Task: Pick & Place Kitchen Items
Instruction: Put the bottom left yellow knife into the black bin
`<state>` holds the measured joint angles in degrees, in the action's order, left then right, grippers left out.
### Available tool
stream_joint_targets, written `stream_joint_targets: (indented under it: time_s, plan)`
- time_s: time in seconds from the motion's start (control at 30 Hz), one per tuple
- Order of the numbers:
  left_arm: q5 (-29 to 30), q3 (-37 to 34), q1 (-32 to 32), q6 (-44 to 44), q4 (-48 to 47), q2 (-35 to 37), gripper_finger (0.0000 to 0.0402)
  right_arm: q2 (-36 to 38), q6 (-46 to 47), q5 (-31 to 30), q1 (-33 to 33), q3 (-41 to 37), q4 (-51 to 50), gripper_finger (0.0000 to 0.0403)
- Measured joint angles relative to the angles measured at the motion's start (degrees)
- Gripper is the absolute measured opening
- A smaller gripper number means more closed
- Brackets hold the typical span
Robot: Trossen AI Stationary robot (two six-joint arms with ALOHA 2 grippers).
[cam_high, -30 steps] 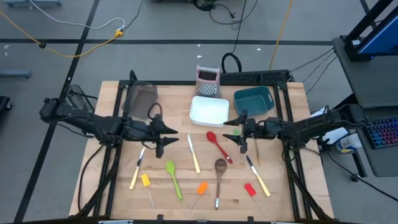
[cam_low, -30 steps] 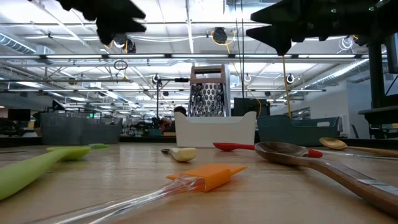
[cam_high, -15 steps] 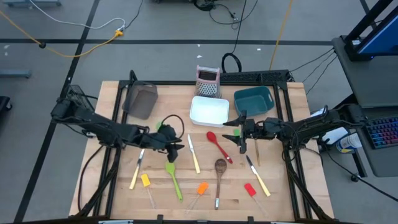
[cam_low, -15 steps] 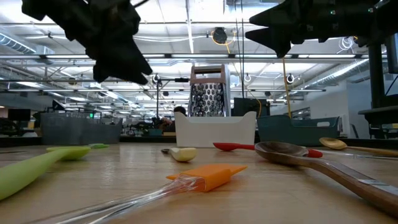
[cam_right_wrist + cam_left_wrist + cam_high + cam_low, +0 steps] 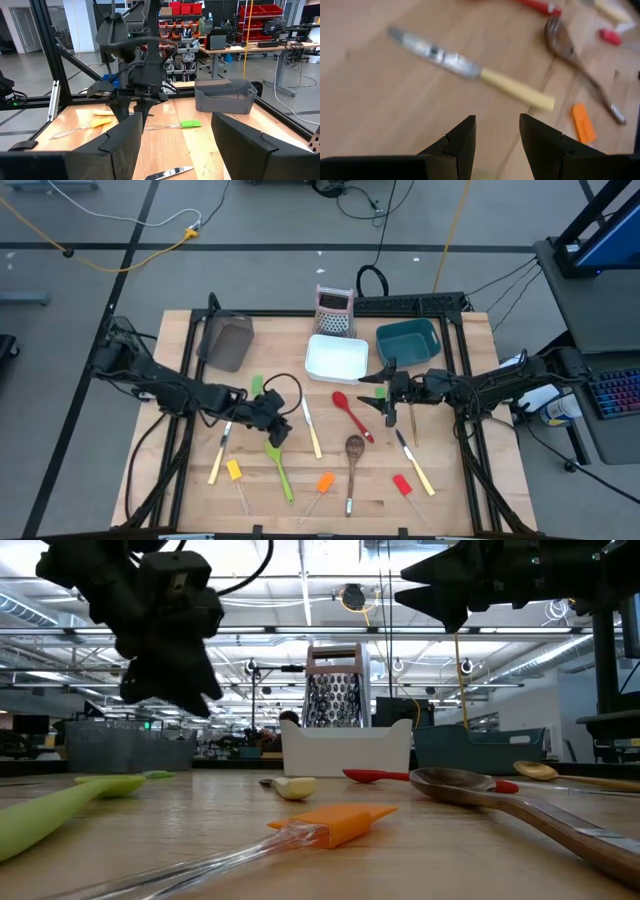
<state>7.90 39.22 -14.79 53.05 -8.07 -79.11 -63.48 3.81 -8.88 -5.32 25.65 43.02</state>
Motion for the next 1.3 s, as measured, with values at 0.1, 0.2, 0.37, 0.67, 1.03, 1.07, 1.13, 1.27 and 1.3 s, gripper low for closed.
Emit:
stream_joint_targets:
  time_s: [0.1, 0.2, 0.37, 0.67, 1.03, 1.07, 1.13, 1.27, 1.3]
  plan:
    - [-2.61, 1.81, -0.40, 3.33, -6.94, 0.13, 0.0154, 0.00, 0.00, 0.00, 0.00, -0.02, -0.01, 0.0232]
    - [-4.51, 3.39, -0.89, 6.63, -16.08, 0.09, 0.0154, 0.00, 0.00, 0.00, 0.00, -0.02, -0.16, 0.0232]
    - [-7.42, 5.76, -2.10, 14.15, -29.86, 0.15, 0.0154, 0.00, 0.00, 0.00, 0.00, -0.04, -1.46, 0.0230]
    - [-12.15, 5.79, -7.23, 18.77, -46.30, -0.03, 0.0154, 0.00, 0.00, 0.00, -0.02, -0.04, -3.91, 0.0228]
    - [-12.14, 5.00, -17.07, 29.96, -47.36, -0.03, 0.0154, 0.00, 0.00, -0.02, -0.02, -0.04, -4.39, 0.0228]
    - [-12.29, 4.87, -18.01, 31.30, -47.34, -0.03, 0.0154, 0.00, 0.00, 0.00, -0.02, -0.04, -4.39, 0.0228]
    - [-12.41, 4.60, -19.88, 34.34, -47.35, -0.03, 0.0154, 0.00, 0.00, 0.00, -0.02, -0.04, -4.39, 0.0227]
    - [-12.44, 4.48, -23.45, 39.66, -47.34, -0.03, 0.0154, 0.00, 0.00, 0.00, -0.02, -0.04, -4.39, 0.0227]
    - [-12.44, 4.48, -24.24, 41.03, -47.28, -0.03, 0.0154, 0.00, 0.02, 0.00, -0.02, -0.04, -4.39, 0.0228]
